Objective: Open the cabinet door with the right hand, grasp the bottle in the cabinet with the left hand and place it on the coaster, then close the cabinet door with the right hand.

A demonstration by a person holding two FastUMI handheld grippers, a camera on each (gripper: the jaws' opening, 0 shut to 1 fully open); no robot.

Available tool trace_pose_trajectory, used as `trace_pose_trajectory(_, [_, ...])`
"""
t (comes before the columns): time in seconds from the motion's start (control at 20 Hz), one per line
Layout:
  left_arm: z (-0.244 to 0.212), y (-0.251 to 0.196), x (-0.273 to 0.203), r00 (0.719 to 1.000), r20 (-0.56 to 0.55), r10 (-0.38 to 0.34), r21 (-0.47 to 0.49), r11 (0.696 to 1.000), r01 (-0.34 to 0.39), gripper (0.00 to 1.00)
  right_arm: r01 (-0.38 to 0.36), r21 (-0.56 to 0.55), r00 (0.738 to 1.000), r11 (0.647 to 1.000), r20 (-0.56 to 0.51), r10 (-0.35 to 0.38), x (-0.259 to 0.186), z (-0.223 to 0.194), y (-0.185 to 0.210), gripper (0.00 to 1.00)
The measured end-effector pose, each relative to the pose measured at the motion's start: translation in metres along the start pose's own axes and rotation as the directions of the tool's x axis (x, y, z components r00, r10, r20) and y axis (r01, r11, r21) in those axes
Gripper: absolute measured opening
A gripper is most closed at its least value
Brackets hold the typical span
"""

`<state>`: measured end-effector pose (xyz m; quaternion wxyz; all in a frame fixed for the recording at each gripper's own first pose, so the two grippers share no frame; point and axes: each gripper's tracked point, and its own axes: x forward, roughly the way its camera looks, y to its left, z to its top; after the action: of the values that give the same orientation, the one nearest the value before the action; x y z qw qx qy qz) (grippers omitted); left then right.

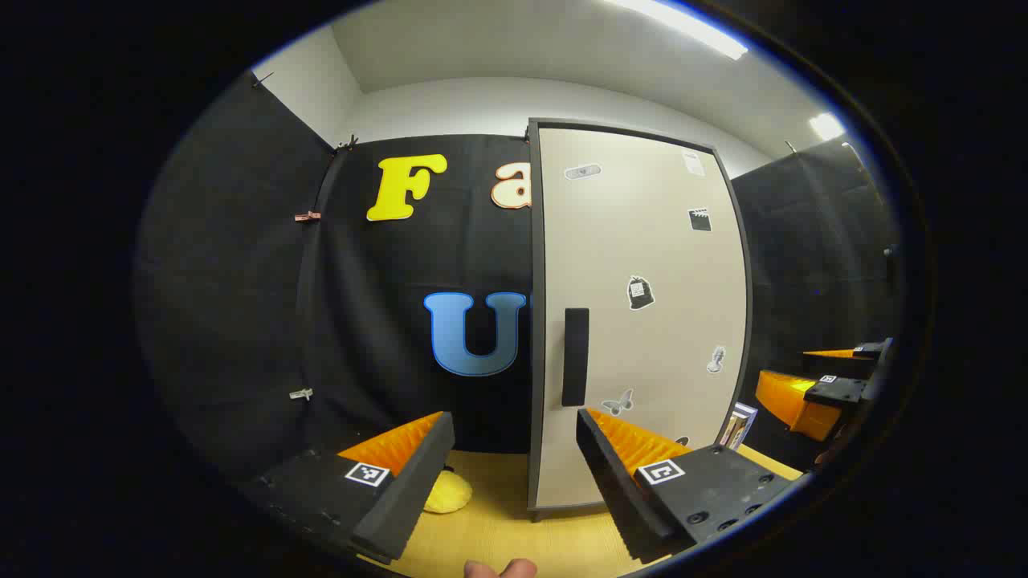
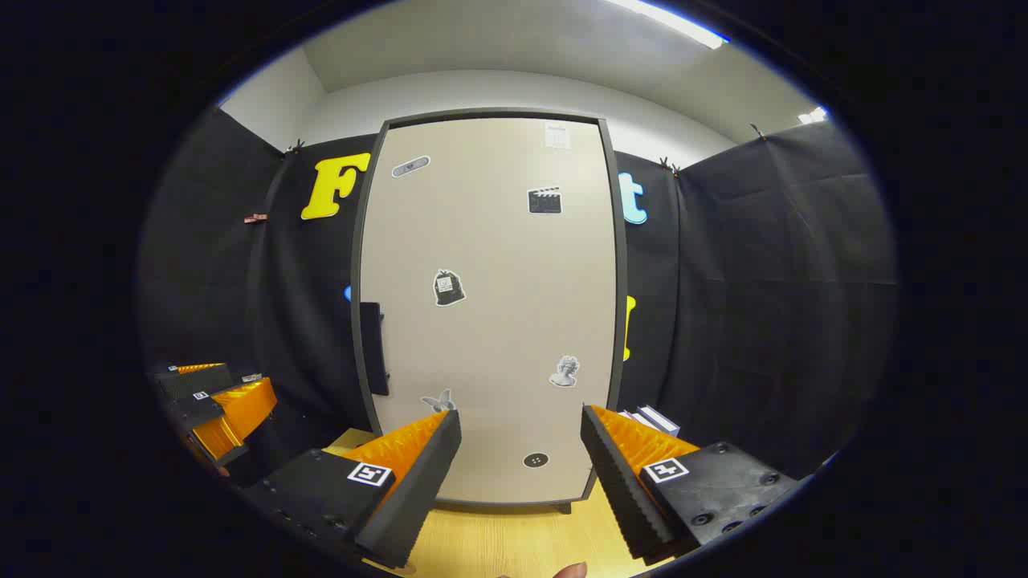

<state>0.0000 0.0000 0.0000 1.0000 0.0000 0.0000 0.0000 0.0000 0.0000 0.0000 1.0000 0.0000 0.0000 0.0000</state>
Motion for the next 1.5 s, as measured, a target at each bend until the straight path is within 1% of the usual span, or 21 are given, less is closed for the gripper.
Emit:
trace_pose_trajectory(0.25, [0.002,-0.001,-0.001,1.000,0.005,-0.001,0.000,1.000,0.001,0.96,-0.005,-0.008,1.000,1.000,0.017,0.005,-0.005,0.005,0.005,0.98])
trace_pose_trajectory(1.1, [0.009,0.008,-0.009,1.000,0.016,0.022,0.032,0.999,-0.022,0.96,-0.022,-0.012,1.000,1.000,0.018,0.022,-0.008,0.012,0.017,0.98])
trace_pose_trajectory(1.3, [0.012,0.015,-0.008,0.999,0.021,0.026,0.032,0.999,-0.026,0.96,-0.030,-0.008,0.999,1.000,0.026,0.030,-0.005,0.017,0.027,0.97])
trace_pose_trajectory(1.5, [0.012,0.032,-0.005,0.999,0.023,0.036,0.035,0.999,-0.037,0.96,-0.057,-0.002,0.998,0.998,0.032,0.057,0.008,0.021,0.051,0.97])
